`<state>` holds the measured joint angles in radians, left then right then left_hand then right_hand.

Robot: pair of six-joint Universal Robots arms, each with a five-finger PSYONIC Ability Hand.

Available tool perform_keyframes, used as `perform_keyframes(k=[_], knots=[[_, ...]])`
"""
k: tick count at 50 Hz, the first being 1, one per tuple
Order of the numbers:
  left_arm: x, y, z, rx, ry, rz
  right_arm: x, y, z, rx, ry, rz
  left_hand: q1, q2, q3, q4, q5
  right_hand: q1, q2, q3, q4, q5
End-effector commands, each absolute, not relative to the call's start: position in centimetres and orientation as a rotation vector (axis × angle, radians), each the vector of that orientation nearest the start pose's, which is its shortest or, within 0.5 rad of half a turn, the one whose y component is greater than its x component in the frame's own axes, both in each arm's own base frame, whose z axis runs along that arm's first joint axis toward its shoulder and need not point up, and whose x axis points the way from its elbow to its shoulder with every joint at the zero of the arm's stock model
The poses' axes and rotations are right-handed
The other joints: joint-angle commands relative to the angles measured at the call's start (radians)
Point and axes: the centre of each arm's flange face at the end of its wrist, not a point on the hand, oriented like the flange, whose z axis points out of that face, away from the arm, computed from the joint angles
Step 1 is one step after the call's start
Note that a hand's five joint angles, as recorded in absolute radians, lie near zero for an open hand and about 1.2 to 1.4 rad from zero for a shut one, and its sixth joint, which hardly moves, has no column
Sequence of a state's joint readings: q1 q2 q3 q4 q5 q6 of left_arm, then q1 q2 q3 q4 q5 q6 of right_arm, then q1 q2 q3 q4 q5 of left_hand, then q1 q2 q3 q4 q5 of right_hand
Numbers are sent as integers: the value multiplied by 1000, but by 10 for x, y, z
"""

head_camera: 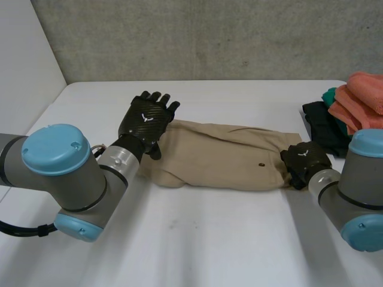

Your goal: Fold the laundry.

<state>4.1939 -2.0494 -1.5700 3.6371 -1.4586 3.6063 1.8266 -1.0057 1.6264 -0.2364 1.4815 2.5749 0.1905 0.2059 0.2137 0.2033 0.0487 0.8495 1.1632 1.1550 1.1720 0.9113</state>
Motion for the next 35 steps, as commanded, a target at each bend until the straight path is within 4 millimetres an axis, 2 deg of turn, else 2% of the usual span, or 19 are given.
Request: perform_keyframes(k=[1, 4, 5, 9, 12, 14, 15, 16, 19, 20, 23, 24, 27, 28, 31, 34, 35], knots=[[-318, -272, 188, 1193, 1951, -2321, 204, -312, 132, -1162, 2474, -1845, -16, -31, -39, -29, -49, 547, 233, 241, 224, 310], [-316, -271, 190, 1190, 1953, -2321, 195, -310, 155, -1232, 2464, -1924, -16, -31, -39, -29, -49, 547, 233, 241, 224, 310], [-315, -271, 191, 1187, 1951, -2322, 184, -310, 164, -1303, 2489, -1952, -16, -31, -39, -29, -49, 547, 233, 241, 224, 310], [-309, -267, 197, 1173, 1954, -2321, 169, -313, 174, -1558, 2516, -1984, -16, -31, -39, -29, -49, 547, 233, 241, 224, 310], [-305, -266, 198, 1162, 1957, -2318, 169, -318, 180, -1692, 2473, -2031, -16, -31, -39, -29, -49, 547, 233, 241, 224, 310], [-302, -266, 199, 1150, 1961, -2313, 178, -323, 192, -1791, 2379, -2132, -16, -31, -39, -29, -49, 547, 233, 241, 224, 310], [-301, -266, 200, 1147, 1958, -2315, 185, -323, 197, -1813, 2330, -2172, -16, -31, -39, -29, -49, 547, 233, 241, 224, 310], [-300, -267, 201, 1144, 1956, -2313, 209, -317, 205, -1853, 2190, -2239, -16, -31, -39, -29, -49, 547, 233, 241, 224, 310], [-298, -267, 203, 1136, 1952, -2319, 250, -303, 218, -1898, 1924, -2333, -16, -31, -39, -29, -49, 547, 233, 241, 224, 310], [-299, -267, 204, 1134, 1947, -2324, 277, -296, 217, -1926, 1752, -2348, -16, -31, -39, -29, -49, 547, 233, 241, 224, 310], [-298, -268, 205, 1129, 1945, -2325, 310, -284, 205, -1978, 1539, -2315, -16, -31, -39, -29, -49, 547, 233, 241, 224, 310], [-298, -268, 206, 1126, 1942, -2327, 329, -276, 196, -2004, 1411, -2285, -16, -31, -39, -29, -49, 547, 233, 241, 224, 310], [-297, -270, 206, 1119, 1939, -2328, 354, -260, 181, -2031, 1223, -2210, -16, -31, -39, -29, -49, 547, 233, 241, 224, 310], [-297, -271, 207, 1116, 1938, -2329, 369, -243, 168, -2046, 1098, -2129, -16, -31, -39, -29, -49, 547, 233, 241, 224, 310], [-297, -272, 208, 1112, 1933, -2334, 383, -225, 141, -2061, 981, -1990, -16, -31, -39, -29, -49, 547, 233, 241, 224, 310], [-297, -274, 211, 1100, 1926, -2349, 388, -220, 131, -2050, 932, -1931, -16, -31, -39, -29, -49, 547, 233, 241, 224, 310], [-297, -276, 214, 1084, 1924, -2364, 389, -221, 131, -2043, 929, -1934, -16, -31, -39, -29, -49, 141, -173, -165, -182, -95]])
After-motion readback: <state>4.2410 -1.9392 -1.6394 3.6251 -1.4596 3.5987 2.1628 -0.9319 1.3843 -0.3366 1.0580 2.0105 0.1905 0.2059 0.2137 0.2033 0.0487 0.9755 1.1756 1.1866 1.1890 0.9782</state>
